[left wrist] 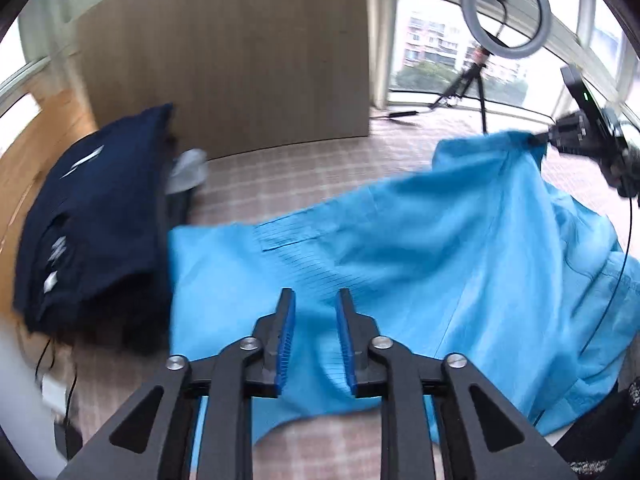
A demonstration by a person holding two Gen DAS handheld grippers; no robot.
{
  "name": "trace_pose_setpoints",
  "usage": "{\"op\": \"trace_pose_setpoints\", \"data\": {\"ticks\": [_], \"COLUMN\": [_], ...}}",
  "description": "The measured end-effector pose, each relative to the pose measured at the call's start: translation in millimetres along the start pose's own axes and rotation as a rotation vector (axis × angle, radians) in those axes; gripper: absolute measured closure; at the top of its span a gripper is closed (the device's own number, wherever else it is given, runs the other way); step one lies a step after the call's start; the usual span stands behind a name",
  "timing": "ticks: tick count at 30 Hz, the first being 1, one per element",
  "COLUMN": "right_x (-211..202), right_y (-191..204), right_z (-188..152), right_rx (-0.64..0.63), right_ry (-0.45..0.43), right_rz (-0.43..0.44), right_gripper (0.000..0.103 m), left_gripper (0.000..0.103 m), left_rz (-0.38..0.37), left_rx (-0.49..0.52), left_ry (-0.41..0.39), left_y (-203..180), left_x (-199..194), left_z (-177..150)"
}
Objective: Fold clothes
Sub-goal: 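Hold the coat with the left tool while the right tool regrasps the coat edge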
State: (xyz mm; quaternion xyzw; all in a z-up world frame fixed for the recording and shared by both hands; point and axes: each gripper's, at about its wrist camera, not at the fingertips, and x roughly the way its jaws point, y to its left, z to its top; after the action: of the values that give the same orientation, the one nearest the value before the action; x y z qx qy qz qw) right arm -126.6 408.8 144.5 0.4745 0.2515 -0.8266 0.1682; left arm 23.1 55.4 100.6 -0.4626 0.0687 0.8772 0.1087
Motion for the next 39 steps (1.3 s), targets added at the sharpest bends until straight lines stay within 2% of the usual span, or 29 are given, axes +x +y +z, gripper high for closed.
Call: {"op": "trace_pose_setpoints", "data": {"ticks": [1,2,3,4,6,8,9,10,12,14,16,18,20,21,22,23,24,28,32,35,39], "right_x": [5,15,24,32,35,23,17,11,0,-9,-17,-22,-26,-26,-27,-27,-27,-13,13,33,57], "right_y": [-20,-39,-57,-69,-85,-92,-92,-90,-86,-82,-82,-84,-88,-91,-94,-98,-102,-117,-113,-85,-57], "right_z": [0,0,0,-3,-12,-27,-35,-43,-58,-73,-89,-105,-120,-127,-133,-139,-145,-154,-147,-132,-124], "right_rx": [0.046,0.105,0.162,0.210,0.300,0.384,0.406,0.410,0.417,0.431,0.455,0.481,0.501,0.509,0.517,0.527,0.536,0.525,0.464,0.293,0.074], "right_ry": [0.018,0.047,0.077,0.104,0.097,0.040,0.021,0.013,-0.003,-0.003,-0.002,0.002,0.013,0.019,0.025,0.031,0.035,0.057,0.089,0.123,0.174], "right_rz": [-0.059,-0.106,-0.142,-0.134,-0.092,-0.016,0.008,0.012,0.019,0.032,0.045,0.041,0.031,0.023,0.016,0.011,0.008,-0.004,0.065,0.117,0.081], "right_gripper": [0.100,0.094,0.083,0.080,0.079,0.077,0.072,0.069,0.066,0.066,0.066,0.066,0.066,0.065,0.065,0.065,0.065,0.054,0.054,0.052,0.043], "left_gripper": [0.080,0.080,0.079,0.079,0.079,0.077,0.072,0.067,0.065,0.055,0.039,0.033,0.033,0.042,0.070,0.089,0.101,0.102,0.102,0.102,0.102], "left_rz": [-0.021,-0.042,-0.059,-0.070,-0.095,-0.115,-0.129,-0.160,-0.250,-0.336,-0.397,-0.398,-0.369,-0.361,-0.356,-0.357,-0.349,-0.331,-0.272,-0.260,-0.228], "left_rx": [0.018,0.035,0.049,0.059,0.088,0.149,0.188,0.218,0.255,0.275,0.308,0.369,0.425,0.439,0.447,0.441,0.438,0.379,0.160,0.089,0.054], "left_ry": [0.011,0.023,0.034,0.044,0.059,0.066,0.067,0.071,0.083,0.097,0.119,0.153,0.210,0.249,0.282,0.303,0.310,0.212,0.148,0.147,0.162], "left_y": [-4,-9,-13,-17,-27,-39,-46,-51,-62,-73,-88,-106,-121,-126,-129,-130,-130,-103,-33,-3,4], "left_x": [10,19,29,38,53,69,77,85,99,112,129,152,175,184,191,194,194,156,115,100,106], "left_z": [9,19,28,37,53,70,78,85,101,117,132,141,144,141,137,133,130,123,114,99,89]}}
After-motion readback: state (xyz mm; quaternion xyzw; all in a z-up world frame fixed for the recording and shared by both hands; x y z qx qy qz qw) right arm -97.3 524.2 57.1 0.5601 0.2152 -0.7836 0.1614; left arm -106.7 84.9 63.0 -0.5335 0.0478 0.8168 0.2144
